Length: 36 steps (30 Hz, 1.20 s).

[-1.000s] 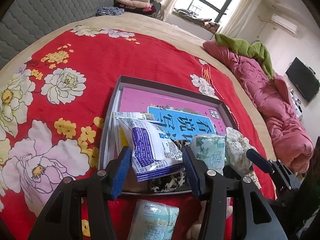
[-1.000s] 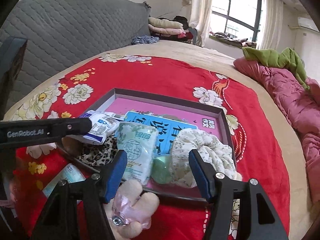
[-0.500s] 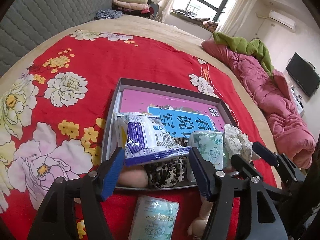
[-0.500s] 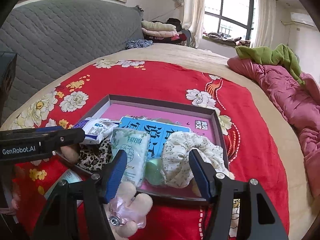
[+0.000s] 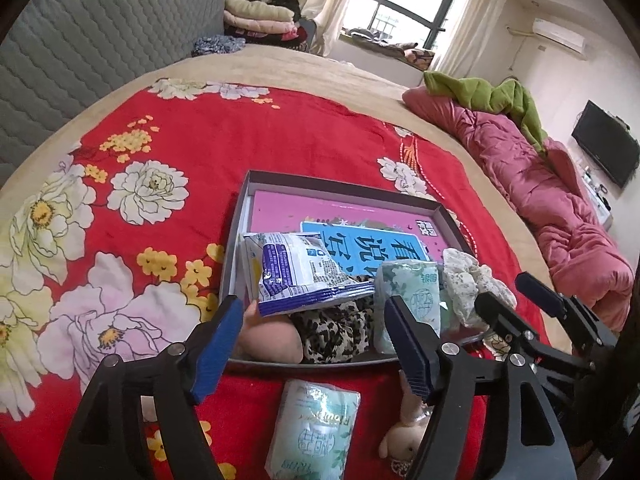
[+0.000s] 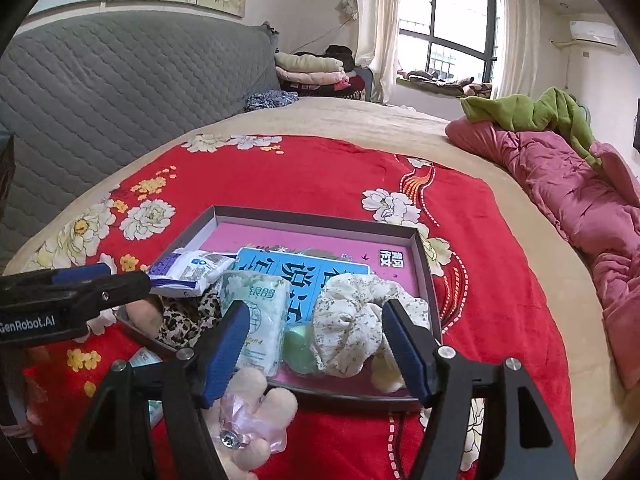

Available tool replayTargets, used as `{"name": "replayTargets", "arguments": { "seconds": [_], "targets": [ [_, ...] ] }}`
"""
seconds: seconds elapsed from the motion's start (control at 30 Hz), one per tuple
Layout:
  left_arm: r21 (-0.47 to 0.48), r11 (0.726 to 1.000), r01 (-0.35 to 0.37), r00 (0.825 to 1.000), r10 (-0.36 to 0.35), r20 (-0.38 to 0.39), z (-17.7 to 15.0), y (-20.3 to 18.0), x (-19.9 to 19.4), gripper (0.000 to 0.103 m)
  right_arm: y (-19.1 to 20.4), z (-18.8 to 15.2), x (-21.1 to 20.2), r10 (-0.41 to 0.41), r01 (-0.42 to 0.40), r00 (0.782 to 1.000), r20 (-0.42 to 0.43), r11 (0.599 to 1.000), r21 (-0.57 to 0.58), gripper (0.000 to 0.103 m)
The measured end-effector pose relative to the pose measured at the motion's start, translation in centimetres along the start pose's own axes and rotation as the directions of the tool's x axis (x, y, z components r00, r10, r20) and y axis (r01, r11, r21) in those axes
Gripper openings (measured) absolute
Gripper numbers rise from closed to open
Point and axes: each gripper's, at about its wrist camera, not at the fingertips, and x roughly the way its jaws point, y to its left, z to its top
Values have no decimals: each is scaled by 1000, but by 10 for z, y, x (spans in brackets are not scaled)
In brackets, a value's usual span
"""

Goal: Organize soft objects
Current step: 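Release the snack bag into the box with the left tool while the right tool releases the tissue packet, then withdraw both tools from the box toward the remaining tissue packet and plush bunny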

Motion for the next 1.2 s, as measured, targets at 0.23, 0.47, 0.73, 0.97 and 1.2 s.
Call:
{"name": "replayTargets", "arguments": {
  "seconds": [0.23,0.47,0.73,0.97,1.2],
  "targets": [
    [26,1000,-6,1000,6,19,-5,-7,-13,75,-7,2,-12,6,-7,1000,26,1000,30,72],
    [46,999,-30,999,29,28,-10,-13,-26,75,-9,1,-26,17,-19,999,48,999,37,73],
    [51,997,-55,998,53,26,-19,-13,-39,75,-3,-5,-39,34,-36,998,54,998,41,73],
    [54,997,-54,999,54,8,-30,-15,-51,76,5,-17,-50,62,-63,997,37,997,37,73],
    [57,997,-61,998,61,-4,-42,-16,-64,76,12,-24,-60,84,-85,996,23,996,24,73]
  ]
}}
